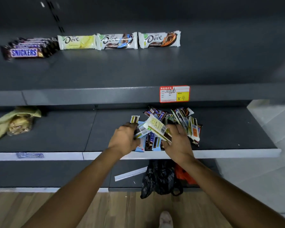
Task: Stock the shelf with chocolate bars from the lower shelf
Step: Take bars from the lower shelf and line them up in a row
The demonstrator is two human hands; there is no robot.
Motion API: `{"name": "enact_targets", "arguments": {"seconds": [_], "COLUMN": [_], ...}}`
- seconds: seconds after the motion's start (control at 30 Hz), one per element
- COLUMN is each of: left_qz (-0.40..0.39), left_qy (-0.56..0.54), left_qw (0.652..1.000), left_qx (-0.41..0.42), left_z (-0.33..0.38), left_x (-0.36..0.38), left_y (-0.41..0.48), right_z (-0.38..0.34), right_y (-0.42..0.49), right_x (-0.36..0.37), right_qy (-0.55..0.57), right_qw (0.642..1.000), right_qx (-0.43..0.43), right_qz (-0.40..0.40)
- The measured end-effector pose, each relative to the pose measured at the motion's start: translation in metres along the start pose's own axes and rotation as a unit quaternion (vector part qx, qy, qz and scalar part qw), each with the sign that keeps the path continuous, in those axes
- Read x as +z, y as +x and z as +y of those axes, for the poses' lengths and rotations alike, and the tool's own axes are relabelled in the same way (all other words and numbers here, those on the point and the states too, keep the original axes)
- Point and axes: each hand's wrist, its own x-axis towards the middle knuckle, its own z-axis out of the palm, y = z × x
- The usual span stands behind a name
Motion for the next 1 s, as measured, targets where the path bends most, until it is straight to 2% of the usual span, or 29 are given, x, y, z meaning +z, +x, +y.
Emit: {"name": "enact_targets", "arguments": {"seconds": [0.2, 0.4, 0.6, 0.77, 0.9, 1.0], "left_qz": [0.053, 0.164, 0.226, 0.251, 0.246, 0.208], "left_qy": [0.032, 0.049, 0.077, 0.096, 0.148, 0.188], "left_qw": [0.990, 0.965, 0.945, 0.938, 0.934, 0.942], "left_qx": [0.125, 0.200, 0.224, 0.221, 0.214, 0.185], "left_z": [-0.005, -0.004, 0.009, 0.025, 0.040, 0.058], "left_x": [-0.055, -0.099, -0.140, -0.164, -0.178, -0.182], "left_y": [-0.035, -0.053, -0.059, -0.052, -0.044, -0.037], "right_z": [-0.039, -0.079, -0.113, -0.132, -0.139, -0.138], "right_y": [-0.017, -0.021, -0.010, 0.004, 0.016, 0.025], "right_x": [-0.030, -0.062, -0.093, -0.114, -0.132, -0.143], "right_qy": [0.008, 0.046, 0.087, 0.147, 0.162, 0.173], "right_qw": [0.987, 0.975, 0.958, 0.952, 0.949, 0.949], "right_qx": [-0.129, -0.160, -0.182, -0.146, -0.139, -0.134], "right_qz": [0.099, 0.145, 0.206, 0.224, 0.232, 0.226]}}
